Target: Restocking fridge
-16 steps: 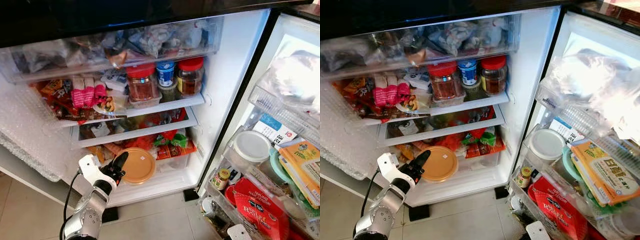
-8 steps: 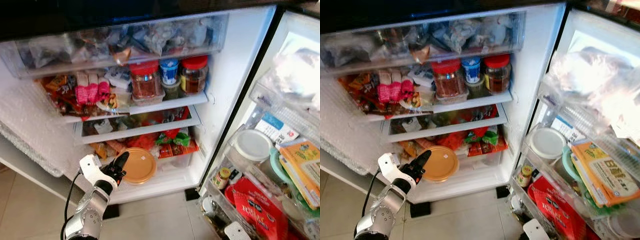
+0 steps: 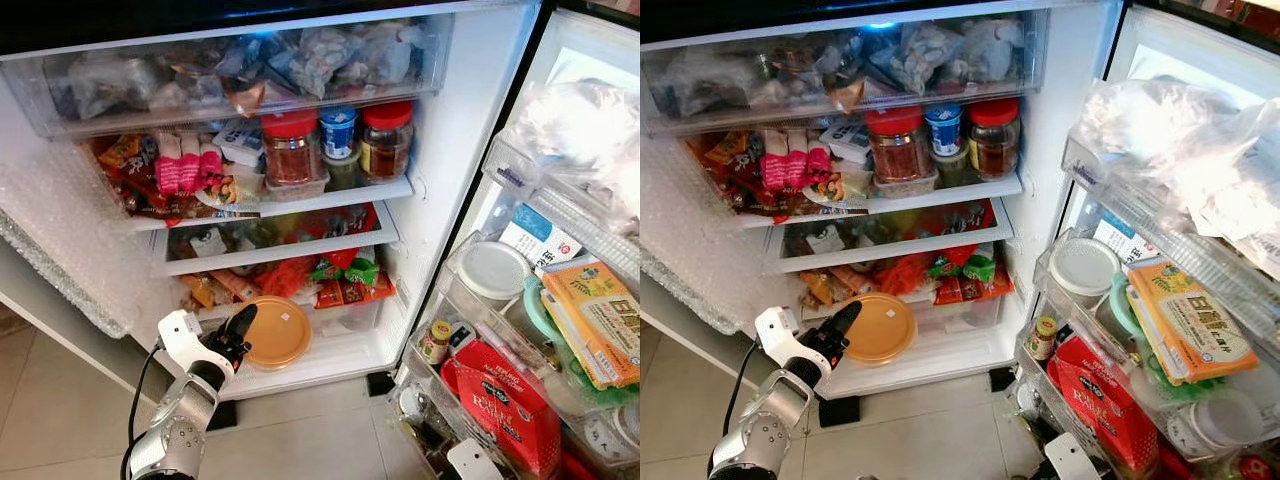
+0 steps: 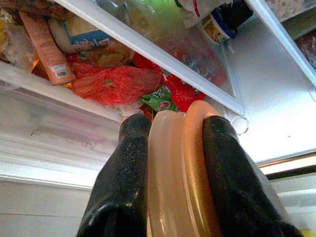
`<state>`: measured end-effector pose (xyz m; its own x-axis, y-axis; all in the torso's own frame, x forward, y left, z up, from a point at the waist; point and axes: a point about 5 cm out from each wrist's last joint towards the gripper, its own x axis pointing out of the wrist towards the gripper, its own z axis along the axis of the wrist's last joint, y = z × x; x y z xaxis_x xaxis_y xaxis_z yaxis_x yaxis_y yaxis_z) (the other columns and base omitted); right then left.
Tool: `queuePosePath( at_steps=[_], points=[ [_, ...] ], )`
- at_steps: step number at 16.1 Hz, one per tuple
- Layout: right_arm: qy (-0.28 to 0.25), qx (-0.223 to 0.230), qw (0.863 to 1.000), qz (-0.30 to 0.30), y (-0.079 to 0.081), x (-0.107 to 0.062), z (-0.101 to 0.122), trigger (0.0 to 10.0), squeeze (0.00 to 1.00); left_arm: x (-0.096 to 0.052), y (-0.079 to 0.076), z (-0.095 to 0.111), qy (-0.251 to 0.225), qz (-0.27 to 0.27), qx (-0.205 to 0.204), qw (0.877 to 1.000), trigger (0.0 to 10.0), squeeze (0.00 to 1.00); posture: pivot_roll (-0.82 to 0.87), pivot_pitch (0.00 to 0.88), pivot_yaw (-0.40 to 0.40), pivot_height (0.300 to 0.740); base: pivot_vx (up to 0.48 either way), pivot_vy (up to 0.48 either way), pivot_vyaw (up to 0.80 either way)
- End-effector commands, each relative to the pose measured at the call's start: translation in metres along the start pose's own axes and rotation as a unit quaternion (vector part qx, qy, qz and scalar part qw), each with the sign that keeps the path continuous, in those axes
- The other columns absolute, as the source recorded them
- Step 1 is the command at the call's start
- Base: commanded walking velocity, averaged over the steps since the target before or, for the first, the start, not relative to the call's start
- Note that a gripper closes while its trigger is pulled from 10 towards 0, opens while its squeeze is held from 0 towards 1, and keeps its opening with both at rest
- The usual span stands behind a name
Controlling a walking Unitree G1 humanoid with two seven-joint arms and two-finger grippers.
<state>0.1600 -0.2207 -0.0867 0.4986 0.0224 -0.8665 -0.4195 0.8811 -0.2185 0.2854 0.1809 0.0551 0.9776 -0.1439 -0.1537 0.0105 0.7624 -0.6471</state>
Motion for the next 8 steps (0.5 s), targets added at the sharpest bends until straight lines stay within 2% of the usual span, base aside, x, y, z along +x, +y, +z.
queuePosePath(
  at_steps=[1, 3, 8],
  points=[
    [0.033, -0.006, 0.999, 0.021, 0.0118, -0.0016, -0.0157, 10.0, 0.00, -0.0007, 0.0008, 0.0011, -0.002, 0.002, 0.001, 1.000, 10.0, 0.00, -0.11, 0.125, 0.040, 0.657, 0.000, 0.000, 0.00],
    [0.027, -0.002, 0.999, 0.023, 0.0120, -0.0016, -0.0148, 10.0, 0.00, -0.0006, 0.0008, 0.0014, -0.002, 0.002, 0.002, 1.000, 10.0, 0.00, -0.11, 0.125, 0.040, 0.643, 0.000, 0.000, 0.00],
    [0.024, 0.000, 0.999, 0.022, 0.0119, -0.0016, -0.0142, 10.0, 0.00, -0.0005, 0.0010, 0.0038, -0.007, 0.004, 0.003, 1.000, 10.0, 0.00, -0.11, 0.132, 0.040, 0.643, 0.000, 0.000, 0.00]
  ],
)
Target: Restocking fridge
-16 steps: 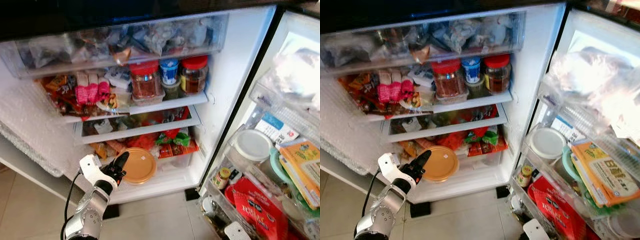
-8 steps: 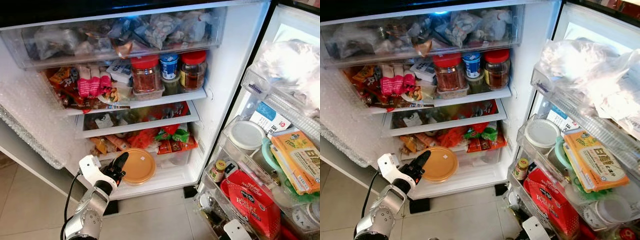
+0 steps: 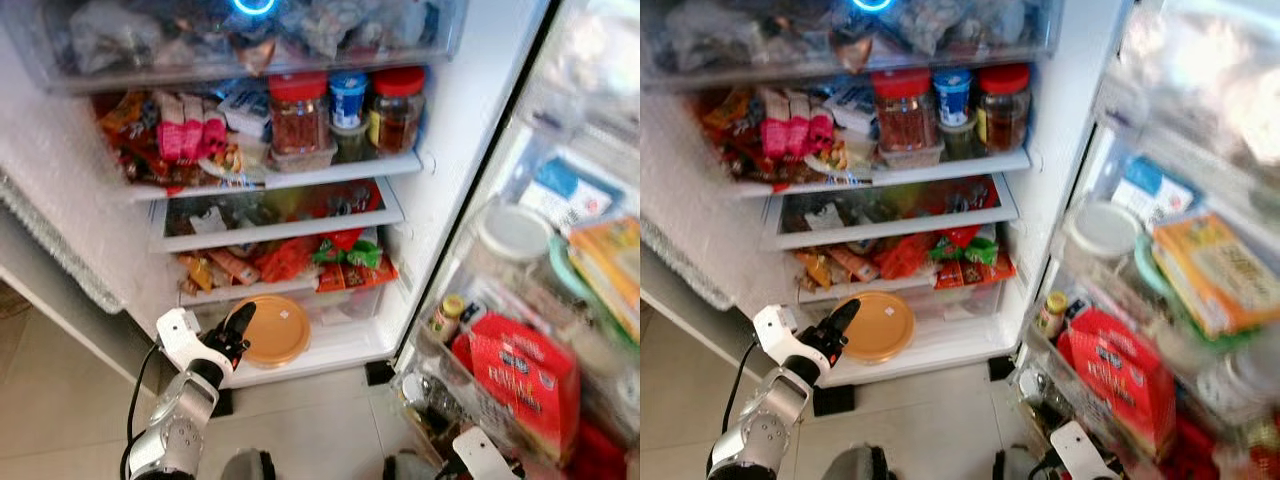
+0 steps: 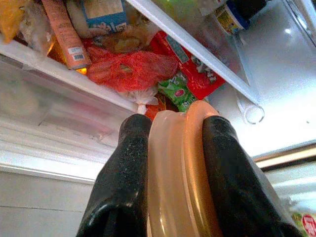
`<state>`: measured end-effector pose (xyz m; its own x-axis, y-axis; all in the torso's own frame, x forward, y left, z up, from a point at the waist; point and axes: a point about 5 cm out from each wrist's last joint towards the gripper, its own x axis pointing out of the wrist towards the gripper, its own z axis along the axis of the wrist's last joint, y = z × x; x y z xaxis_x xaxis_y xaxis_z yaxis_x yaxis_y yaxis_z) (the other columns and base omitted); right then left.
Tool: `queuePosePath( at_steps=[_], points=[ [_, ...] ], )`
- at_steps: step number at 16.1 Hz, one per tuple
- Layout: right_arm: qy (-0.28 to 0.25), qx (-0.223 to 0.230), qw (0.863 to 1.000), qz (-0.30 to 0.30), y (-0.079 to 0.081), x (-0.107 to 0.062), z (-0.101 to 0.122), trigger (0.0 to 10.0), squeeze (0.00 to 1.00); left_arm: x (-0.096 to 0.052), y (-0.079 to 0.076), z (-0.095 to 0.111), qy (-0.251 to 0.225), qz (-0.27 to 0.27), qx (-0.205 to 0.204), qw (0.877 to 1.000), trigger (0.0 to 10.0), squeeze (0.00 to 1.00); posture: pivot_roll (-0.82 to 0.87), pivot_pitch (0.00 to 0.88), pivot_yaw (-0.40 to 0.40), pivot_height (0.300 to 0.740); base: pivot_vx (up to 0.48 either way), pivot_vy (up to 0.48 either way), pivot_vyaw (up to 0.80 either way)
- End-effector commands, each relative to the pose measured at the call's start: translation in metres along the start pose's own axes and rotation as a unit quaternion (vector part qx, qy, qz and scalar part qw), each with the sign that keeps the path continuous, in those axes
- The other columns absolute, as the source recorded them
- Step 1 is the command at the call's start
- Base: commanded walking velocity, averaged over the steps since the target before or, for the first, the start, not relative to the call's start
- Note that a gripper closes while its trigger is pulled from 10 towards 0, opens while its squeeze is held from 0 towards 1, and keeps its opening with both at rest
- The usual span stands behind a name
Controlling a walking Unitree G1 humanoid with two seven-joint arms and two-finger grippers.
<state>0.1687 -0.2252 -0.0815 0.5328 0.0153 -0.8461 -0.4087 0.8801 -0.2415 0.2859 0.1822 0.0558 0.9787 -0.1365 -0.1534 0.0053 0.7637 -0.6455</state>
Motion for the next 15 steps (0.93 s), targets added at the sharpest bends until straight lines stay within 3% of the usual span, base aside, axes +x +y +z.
queuePosePath(
  at_steps=[1, 11, 15],
  points=[
    [0.040, 0.002, 0.999, 0.035, 0.021, -0.003, -0.021, 10.0, 0.00, 0.000, 0.000, 0.003, -0.006, 0.001, 0.003, 1.000, 10.0, 0.00, -0.11, 0.134, 0.040, 0.643, 0.000, 0.000, 0.00],
    [0.040, 0.001, 0.998, 0.039, 0.021, -0.003, -0.022, 10.0, 0.00, 0.005, -0.009, 0.011, -0.024, -0.013, -0.011, 1.000, 10.0, 0.00, -0.11, 0.139, 0.038, 0.643, 0.000, 0.000, 0.00],
    [0.038, 0.003, 0.999, 0.037, 0.021, -0.003, -0.021, 10.0, 0.00, 0.010, -0.013, 0.016, -0.038, -0.020, -0.047, 0.998, 10.0, 0.00, -0.11, 0.137, 0.038, 0.643, 0.000, 0.000, 0.52]
  ],
)
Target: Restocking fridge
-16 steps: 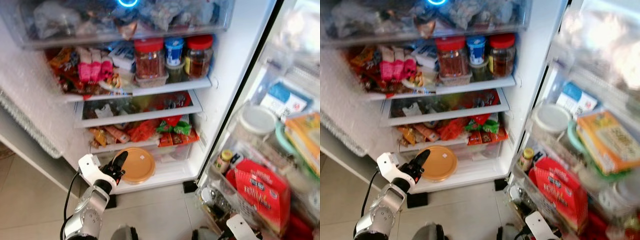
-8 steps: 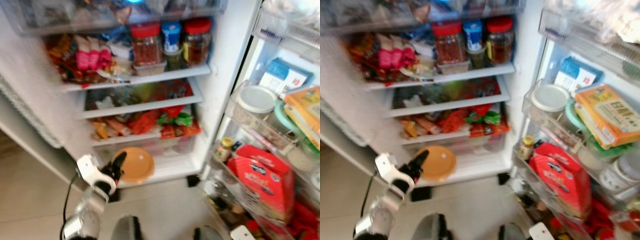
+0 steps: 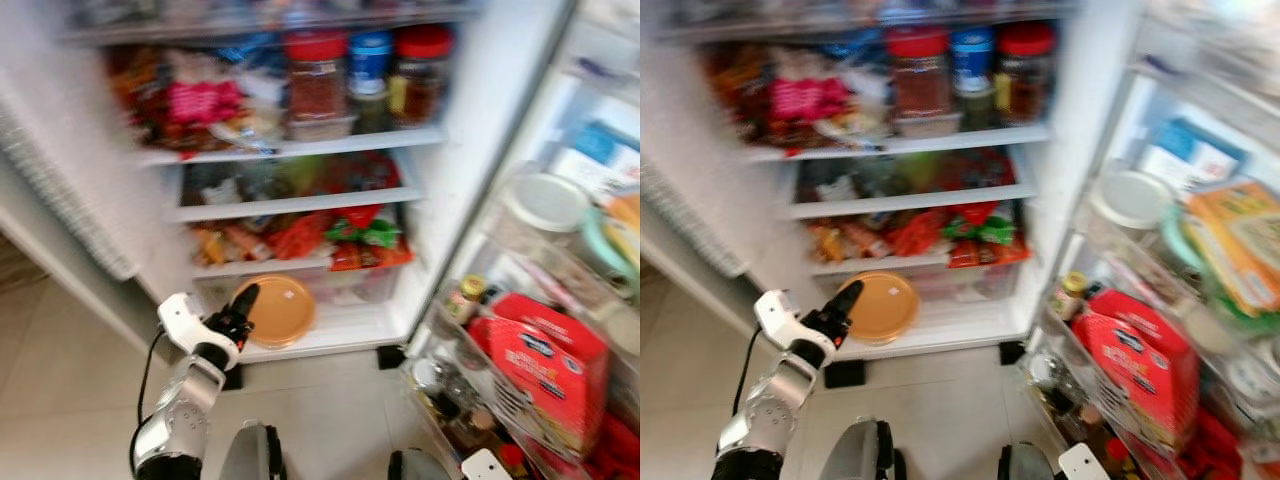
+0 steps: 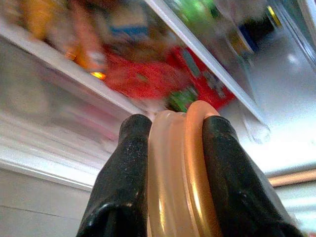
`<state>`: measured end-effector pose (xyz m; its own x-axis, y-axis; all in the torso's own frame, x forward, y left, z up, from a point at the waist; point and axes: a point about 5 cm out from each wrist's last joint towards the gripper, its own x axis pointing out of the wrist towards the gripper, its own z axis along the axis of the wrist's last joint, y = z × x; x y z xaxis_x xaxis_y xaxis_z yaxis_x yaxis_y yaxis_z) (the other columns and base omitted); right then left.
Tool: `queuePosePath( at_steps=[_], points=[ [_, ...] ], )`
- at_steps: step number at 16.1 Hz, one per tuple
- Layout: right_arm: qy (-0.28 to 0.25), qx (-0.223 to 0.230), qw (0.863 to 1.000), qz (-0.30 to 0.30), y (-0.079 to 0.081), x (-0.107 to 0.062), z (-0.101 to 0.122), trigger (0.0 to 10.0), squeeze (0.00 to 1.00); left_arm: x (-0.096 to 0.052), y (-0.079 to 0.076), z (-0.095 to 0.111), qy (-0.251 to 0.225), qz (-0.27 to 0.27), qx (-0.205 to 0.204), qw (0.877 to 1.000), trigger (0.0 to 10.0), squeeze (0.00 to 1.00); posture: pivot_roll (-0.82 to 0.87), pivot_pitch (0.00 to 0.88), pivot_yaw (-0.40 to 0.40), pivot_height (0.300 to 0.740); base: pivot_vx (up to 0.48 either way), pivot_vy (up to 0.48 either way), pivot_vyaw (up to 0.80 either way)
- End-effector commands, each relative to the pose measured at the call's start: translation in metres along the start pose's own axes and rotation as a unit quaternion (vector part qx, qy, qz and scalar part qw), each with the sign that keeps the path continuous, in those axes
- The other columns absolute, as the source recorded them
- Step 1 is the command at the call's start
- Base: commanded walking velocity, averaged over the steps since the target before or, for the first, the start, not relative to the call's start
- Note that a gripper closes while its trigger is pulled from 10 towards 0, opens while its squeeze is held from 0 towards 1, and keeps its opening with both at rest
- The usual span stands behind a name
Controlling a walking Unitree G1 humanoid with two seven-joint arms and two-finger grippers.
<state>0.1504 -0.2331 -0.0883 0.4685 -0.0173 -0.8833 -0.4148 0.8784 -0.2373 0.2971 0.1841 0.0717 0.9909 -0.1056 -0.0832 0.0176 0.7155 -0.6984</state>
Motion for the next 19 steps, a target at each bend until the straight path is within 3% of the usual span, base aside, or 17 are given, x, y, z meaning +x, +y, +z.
queuePosePath(
  at_steps=[1, 4, 7, 9, 19],
  points=[
    [-0.003, 0.006, 0.999, 0.033, 0.019, 0.002, 0.000, 10.0, 0.00, 0.002, -0.005, 0.000, -0.001, -0.008, -0.013, 1.000, 10.0, 0.00, -0.11, 0.137, 0.038, 0.643, 0.000, 0.000, 0.00],
    [-0.002, 0.008, 0.999, 0.032, 0.019, 0.002, 0.000, 10.0, 0.00, 0.004, -0.007, 0.001, -0.001, -0.011, -0.018, 1.000, 10.0, 0.00, -0.11, 0.138, 0.038, 0.643, 0.000, 0.000, 0.00],
    [-0.006, -0.025, 0.999, 0.035, 0.018, 0.002, 0.002, 10.0, 0.00, 0.006, -0.009, 0.000, 0.001, -0.017, -0.021, 1.000, 10.0, 0.00, -0.11, 0.137, 0.038, 0.643, 0.161, 0.000, 0.27],
    [-0.004, -0.018, 0.999, 0.036, 0.019, 0.002, 0.001, 10.0, 0.00, 0.006, -0.010, 0.000, 0.001, -0.018, -0.021, 1.000, 10.0, 0.00, -0.11, 0.138, 0.038, 0.643, 0.255, 0.000, 0.80],
    [-0.003, 0.007, 0.999, 0.032, 0.018, 0.002, 0.000, 10.0, 0.00, 0.008, -0.016, -0.003, 0.015, -0.040, -0.023, 0.999, 10.0, 0.00, -0.11, 0.131, 0.035, 0.643, 0.268, 0.000, 0.00]
  ],
)
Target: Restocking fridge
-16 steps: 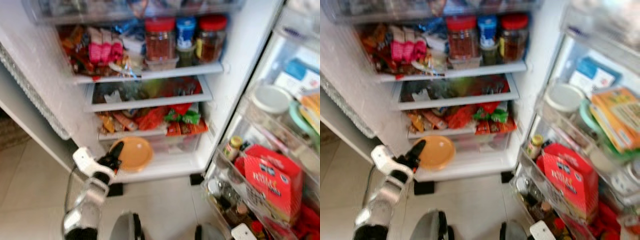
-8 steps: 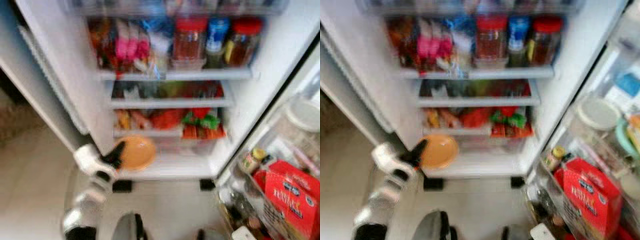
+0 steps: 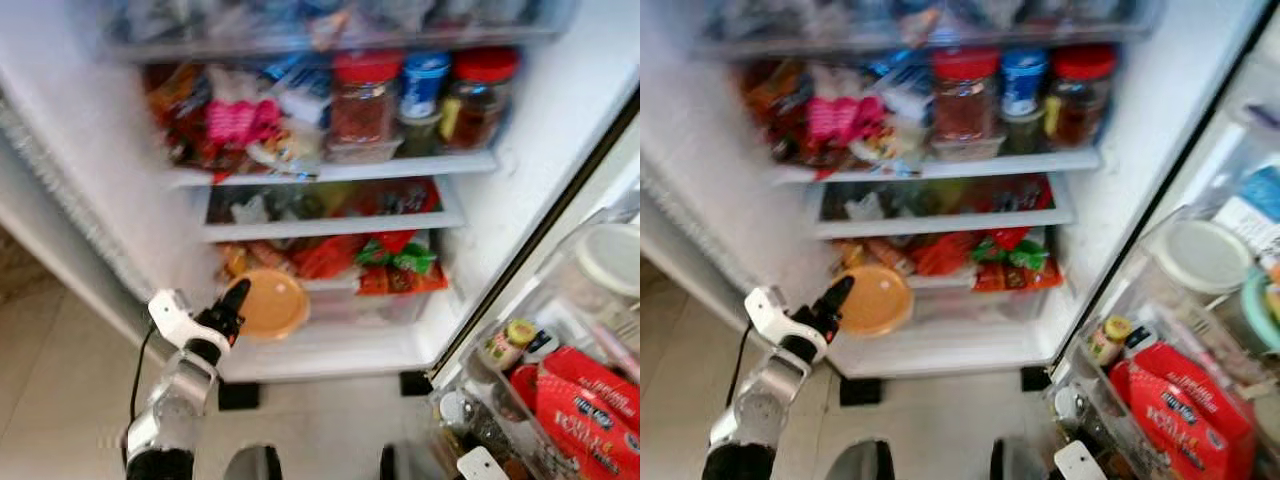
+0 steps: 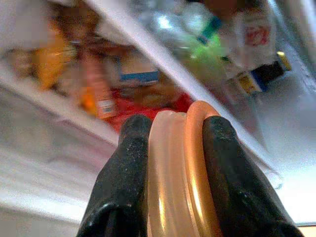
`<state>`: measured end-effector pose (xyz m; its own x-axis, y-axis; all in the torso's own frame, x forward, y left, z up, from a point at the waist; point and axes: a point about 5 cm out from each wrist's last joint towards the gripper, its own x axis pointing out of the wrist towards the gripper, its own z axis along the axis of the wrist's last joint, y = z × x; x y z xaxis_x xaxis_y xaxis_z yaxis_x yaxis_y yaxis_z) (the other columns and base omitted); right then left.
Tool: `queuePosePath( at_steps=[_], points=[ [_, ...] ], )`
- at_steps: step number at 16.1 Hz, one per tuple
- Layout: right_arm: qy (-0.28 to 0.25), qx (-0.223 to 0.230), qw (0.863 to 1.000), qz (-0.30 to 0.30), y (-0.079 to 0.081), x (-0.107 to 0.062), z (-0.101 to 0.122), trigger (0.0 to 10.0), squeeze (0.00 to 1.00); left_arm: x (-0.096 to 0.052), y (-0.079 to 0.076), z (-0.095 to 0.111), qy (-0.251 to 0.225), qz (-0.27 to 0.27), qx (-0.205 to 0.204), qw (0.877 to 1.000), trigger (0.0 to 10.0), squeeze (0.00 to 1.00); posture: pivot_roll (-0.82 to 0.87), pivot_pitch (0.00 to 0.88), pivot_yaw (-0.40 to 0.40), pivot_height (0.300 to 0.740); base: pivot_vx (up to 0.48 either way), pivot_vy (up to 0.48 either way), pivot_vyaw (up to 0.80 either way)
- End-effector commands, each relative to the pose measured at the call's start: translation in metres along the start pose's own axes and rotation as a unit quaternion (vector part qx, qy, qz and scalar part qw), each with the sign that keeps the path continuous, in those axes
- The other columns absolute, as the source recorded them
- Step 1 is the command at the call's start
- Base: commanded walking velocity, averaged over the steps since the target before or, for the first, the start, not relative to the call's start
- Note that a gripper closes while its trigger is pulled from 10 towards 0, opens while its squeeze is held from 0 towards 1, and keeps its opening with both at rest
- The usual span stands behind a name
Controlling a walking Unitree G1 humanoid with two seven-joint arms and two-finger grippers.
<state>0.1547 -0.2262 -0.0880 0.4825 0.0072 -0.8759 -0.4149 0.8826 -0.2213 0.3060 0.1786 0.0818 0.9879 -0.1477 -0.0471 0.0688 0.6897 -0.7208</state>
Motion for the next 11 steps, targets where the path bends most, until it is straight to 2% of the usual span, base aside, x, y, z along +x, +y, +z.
queuePosePath(
  at_steps=[1, 5, 11],
  points=[
    [0.008, 0.008, 1.000, 0.026, 0.0143, 0.0001, -0.0070, 10.0, 0.00, 0.0012, -0.0067, -0.0099, 0.024, -0.020, -0.010, 0.999, 10.0, 0.00, -0.11, 0.131, 0.035, 0.643, 0.274, 0.000, 0.00],
    [0.014, 0.008, 1.000, 0.024, 0.0145, 0.0001, -0.0080, 10.0, 0.00, 0.0044, -0.0100, -0.0130, 0.050, -0.043, 0.005, 0.998, 10.0, 0.00, -0.10, 0.133, 0.037, 0.643, 0.276, 0.000, -0.58],
    [0.015, 0.009, 1.000, 0.025, 0.0146, -0.0001, -0.0090, 10.0, 0.00, 0.0078, -0.0157, -0.0130, 0.048, -0.057, 0.001, 0.997, 10.0, 0.00, -0.10, 0.142, 0.034, 0.643, 0.279, 0.000, 0.00]
  ],
)
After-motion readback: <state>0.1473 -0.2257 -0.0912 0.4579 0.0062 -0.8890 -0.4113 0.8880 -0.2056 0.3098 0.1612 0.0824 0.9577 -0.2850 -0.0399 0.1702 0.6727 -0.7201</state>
